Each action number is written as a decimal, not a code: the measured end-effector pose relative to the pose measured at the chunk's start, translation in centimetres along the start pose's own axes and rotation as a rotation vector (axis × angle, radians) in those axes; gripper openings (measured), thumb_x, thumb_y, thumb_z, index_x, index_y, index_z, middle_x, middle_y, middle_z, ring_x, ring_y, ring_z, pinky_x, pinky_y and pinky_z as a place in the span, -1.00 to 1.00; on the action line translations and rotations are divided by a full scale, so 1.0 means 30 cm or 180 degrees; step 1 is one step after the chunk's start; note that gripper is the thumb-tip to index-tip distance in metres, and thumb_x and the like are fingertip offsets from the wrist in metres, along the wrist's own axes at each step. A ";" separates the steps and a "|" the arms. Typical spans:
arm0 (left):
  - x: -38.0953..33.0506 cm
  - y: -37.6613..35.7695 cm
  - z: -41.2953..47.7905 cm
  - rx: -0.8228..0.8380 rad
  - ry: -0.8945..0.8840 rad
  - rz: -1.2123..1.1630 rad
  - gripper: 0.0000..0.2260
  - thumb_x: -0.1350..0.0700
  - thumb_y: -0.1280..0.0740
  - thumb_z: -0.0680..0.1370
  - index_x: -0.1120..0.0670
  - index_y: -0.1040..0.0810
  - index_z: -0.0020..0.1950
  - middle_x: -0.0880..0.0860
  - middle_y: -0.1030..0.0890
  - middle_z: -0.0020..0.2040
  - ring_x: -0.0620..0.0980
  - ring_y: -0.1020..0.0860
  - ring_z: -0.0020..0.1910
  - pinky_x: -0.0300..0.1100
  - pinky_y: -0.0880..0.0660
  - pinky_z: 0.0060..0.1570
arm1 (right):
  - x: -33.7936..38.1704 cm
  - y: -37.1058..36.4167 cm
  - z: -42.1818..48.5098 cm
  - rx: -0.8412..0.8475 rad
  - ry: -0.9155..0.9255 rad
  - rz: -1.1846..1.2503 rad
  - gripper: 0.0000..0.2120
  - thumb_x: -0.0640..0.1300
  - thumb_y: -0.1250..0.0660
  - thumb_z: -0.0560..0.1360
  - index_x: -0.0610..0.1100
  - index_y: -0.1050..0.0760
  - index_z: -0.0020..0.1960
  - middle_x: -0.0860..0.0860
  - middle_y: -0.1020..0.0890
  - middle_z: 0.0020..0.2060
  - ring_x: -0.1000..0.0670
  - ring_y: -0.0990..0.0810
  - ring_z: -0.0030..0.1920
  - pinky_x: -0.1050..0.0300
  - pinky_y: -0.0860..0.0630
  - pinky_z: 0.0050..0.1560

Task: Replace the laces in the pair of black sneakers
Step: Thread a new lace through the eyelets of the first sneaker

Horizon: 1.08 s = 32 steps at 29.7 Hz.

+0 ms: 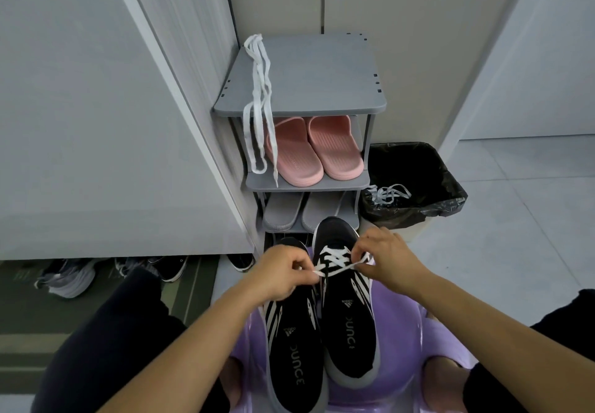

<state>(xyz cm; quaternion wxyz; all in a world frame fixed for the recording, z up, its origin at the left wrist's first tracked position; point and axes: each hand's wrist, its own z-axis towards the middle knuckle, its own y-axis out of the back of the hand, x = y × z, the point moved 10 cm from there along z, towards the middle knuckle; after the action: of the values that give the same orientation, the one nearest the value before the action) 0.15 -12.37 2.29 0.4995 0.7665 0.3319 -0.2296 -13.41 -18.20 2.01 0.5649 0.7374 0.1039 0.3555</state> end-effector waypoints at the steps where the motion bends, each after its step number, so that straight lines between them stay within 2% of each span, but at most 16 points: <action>1: 0.016 0.028 -0.006 0.0046 0.0146 -0.0346 -0.94 0.14 -0.45 0.43 0.07 -0.59 -0.22 -0.07 -0.47 -0.34 -0.14 -0.38 -0.35 -0.36 -0.29 -0.31 | 0.021 0.010 -0.002 -0.0090 0.0159 -0.0143 -0.90 -0.08 -0.39 0.44 -0.01 -0.55 -0.05 0.15 -0.45 -0.09 0.05 -0.43 0.06 0.27 -0.20 0.11; 3: 0.045 0.113 -0.024 -0.0031 0.0362 -0.0828 -0.87 0.20 -0.44 0.43 0.05 -0.56 -0.28 -0.03 -0.51 -0.34 -0.11 -0.40 -0.33 -0.31 -0.32 -0.31 | 0.063 0.029 -0.010 -0.0339 0.0492 -0.0512 -0.83 -0.15 -0.51 0.26 -0.01 -0.54 -0.21 0.13 -0.56 -0.25 0.03 -0.53 -0.15 0.23 -0.23 -0.05; 6: 0.096 0.309 -0.073 -0.0656 0.0493 -0.1131 -0.83 0.30 -0.39 0.45 0.12 -0.51 -0.31 -0.01 -0.46 -0.40 -0.10 -0.36 -0.40 -0.35 -0.31 -0.42 | 0.077 0.030 -0.021 -0.0538 0.0511 -0.1158 -0.74 -0.22 -0.55 0.06 -0.04 -0.49 -0.38 0.08 -0.51 -0.47 -0.01 -0.50 -0.40 0.17 -0.16 -0.23; 9: 0.194 0.455 -0.106 -0.1144 0.0719 -0.0010 -0.79 0.26 -0.41 0.45 0.09 -0.48 -0.35 0.02 -0.45 -0.39 0.00 -0.40 -0.34 -0.21 -0.28 -0.35 | 0.017 0.045 -0.019 -0.0643 0.0259 -0.1539 -0.70 -0.25 -0.59 -0.04 -0.06 -0.51 -0.46 0.05 -0.48 -0.54 -0.05 -0.50 -0.44 0.14 -0.13 -0.25; 11: 0.210 0.394 -0.094 -0.0633 0.0906 0.0941 -0.86 0.20 -0.40 0.46 0.04 -0.52 -0.26 0.05 -0.54 -0.24 0.08 -0.54 -0.20 -0.16 -0.40 -0.21 | -0.030 0.059 -0.019 -0.0661 0.0012 -0.1461 -0.69 -0.17 -0.65 -0.06 -0.04 -0.54 -0.47 0.06 -0.51 -0.54 -0.05 -0.54 -0.45 0.16 -0.25 -0.23; 12: 0.188 0.326 -0.084 -0.0359 0.0820 0.1168 -0.95 0.16 -0.39 0.47 0.02 -0.55 -0.13 0.06 -0.55 -0.10 0.07 -0.56 -0.08 -0.13 -0.44 -0.10 | -0.032 0.070 -0.021 -0.0638 -0.0075 -0.1322 -0.69 -0.11 -0.67 -0.03 -0.04 -0.56 -0.44 0.06 -0.53 -0.52 -0.04 -0.56 -0.43 0.15 -0.35 -0.27; 13: 0.148 0.247 -0.069 -0.0170 0.0569 0.1248 -0.84 0.11 -0.38 0.49 0.01 -0.56 0.06 0.04 -0.52 0.01 0.03 -0.54 0.01 -0.13 -0.45 0.02 | -0.031 0.079 -0.024 -0.0644 -0.0142 -0.1180 -0.73 -0.07 -0.66 0.06 -0.04 -0.59 -0.38 0.05 -0.56 -0.46 -0.04 -0.58 -0.38 0.15 -0.42 -0.30; 16: -0.036 0.036 -0.046 -0.0052 -0.0411 0.0841 -0.67 0.05 -0.34 0.52 0.00 -0.48 0.29 -0.02 -0.47 0.13 -0.14 -0.45 -0.02 -0.27 -0.37 0.06 | -0.043 0.094 -0.025 -0.0469 -0.0516 -0.0412 -0.85 0.00 -0.41 0.44 -0.08 -0.59 -0.11 0.06 -0.53 -0.23 0.00 -0.52 -0.15 0.18 -0.35 -0.20; 18: -0.091 -0.047 -0.032 -0.0048 -0.0578 0.0746 -0.70 0.08 -0.34 0.52 0.05 -0.50 0.25 -0.02 -0.49 0.09 -0.16 -0.43 -0.07 -0.31 -0.35 -0.03 | -0.047 0.074 -0.011 -0.0346 -0.0526 0.0215 -0.87 -0.06 -0.37 0.46 -0.11 -0.58 -0.07 0.11 -0.42 -0.27 0.04 -0.44 -0.17 0.27 -0.28 -0.24; 20: -0.061 -0.061 -0.008 -0.0140 -0.0260 0.0542 -0.79 0.12 -0.35 0.52 0.09 -0.54 0.14 -0.02 -0.52 -0.04 -0.13 -0.46 -0.11 -0.31 -0.34 -0.11 | -0.031 0.072 -0.008 -0.0304 -0.0401 0.0504 -0.89 -0.16 -0.38 0.46 -0.15 -0.59 -0.03 0.08 -0.43 -0.24 0.05 -0.43 -0.18 0.36 -0.28 -0.26; 23: -0.014 -0.038 -0.002 -0.0025 0.0134 0.0145 -0.90 0.17 -0.40 0.48 0.12 -0.59 -0.02 -0.07 -0.53 -0.21 -0.14 -0.48 -0.23 -0.36 -0.37 -0.20 | -0.036 0.103 -0.026 -0.0439 -0.0378 -0.0043 -0.86 -0.23 -0.29 0.49 -0.14 -0.60 0.00 0.01 -0.53 -0.12 -0.01 -0.52 -0.11 0.31 -0.28 -0.21; 24: -0.016 -0.014 -0.013 0.0059 0.0148 -0.0088 -0.96 0.20 -0.40 0.47 0.11 -0.59 -0.10 -0.08 -0.53 -0.26 -0.18 -0.47 -0.28 -0.40 -0.36 -0.25 | -0.039 0.134 -0.038 -0.0676 -0.0356 -0.0405 -0.88 -0.25 -0.34 0.45 -0.12 -0.62 -0.06 0.00 -0.57 -0.15 -0.03 -0.56 -0.12 0.25 -0.33 -0.23; 26: -0.035 0.059 -0.052 0.0262 0.0161 -0.0773 -0.87 0.28 -0.38 0.47 0.08 -0.55 -0.22 -0.10 -0.52 -0.37 -0.24 -0.44 -0.40 -0.45 -0.34 -0.38 | -0.033 0.167 -0.057 -0.0952 -0.0298 -0.0756 -0.83 -0.30 -0.52 0.21 -0.08 -0.62 -0.28 0.01 -0.58 -0.35 -0.06 -0.59 -0.33 0.19 -0.41 -0.39; 28: -0.025 0.169 -0.105 0.0227 0.0202 -0.1315 -0.83 0.30 -0.38 0.45 0.09 -0.53 -0.29 -0.08 -0.47 -0.47 -0.22 -0.35 -0.53 -0.42 -0.26 -0.52 | -0.034 0.166 -0.063 -0.1018 -0.0318 -0.0882 -0.77 -0.32 -0.55 0.11 -0.08 -0.60 -0.33 0.01 -0.55 -0.42 -0.06 -0.56 -0.42 0.19 -0.42 -0.45; 30: 0.053 0.315 -0.145 -0.0239 0.0394 -0.1586 -0.84 0.27 -0.39 0.36 0.10 -0.49 -0.38 -0.05 -0.37 -0.52 -0.15 -0.24 -0.55 -0.37 -0.17 -0.57 | -0.061 0.157 -0.066 -0.0965 -0.0564 -0.0633 -0.87 -0.26 -0.42 0.34 -0.08 -0.63 -0.15 -0.01 -0.59 -0.24 -0.08 -0.60 -0.22 0.21 -0.36 -0.33; 32: 0.169 0.439 -0.169 -0.0819 0.0701 -0.0844 -0.81 0.29 -0.36 0.37 0.12 -0.43 -0.40 0.00 -0.33 -0.50 -0.06 -0.24 -0.48 -0.28 -0.16 -0.49 | -0.098 0.137 -0.068 -0.0829 -0.0815 -0.0579 -0.82 -0.16 -0.26 0.50 -0.03 -0.59 0.03 0.01 -0.57 -0.06 -0.04 -0.57 -0.04 0.23 -0.29 -0.22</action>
<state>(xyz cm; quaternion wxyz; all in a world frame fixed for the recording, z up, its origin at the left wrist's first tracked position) 13.40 -10.01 8.92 0.5194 0.6665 0.5090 -0.1638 -17.86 -19.68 4.76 0.6939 0.6848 0.0505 0.2168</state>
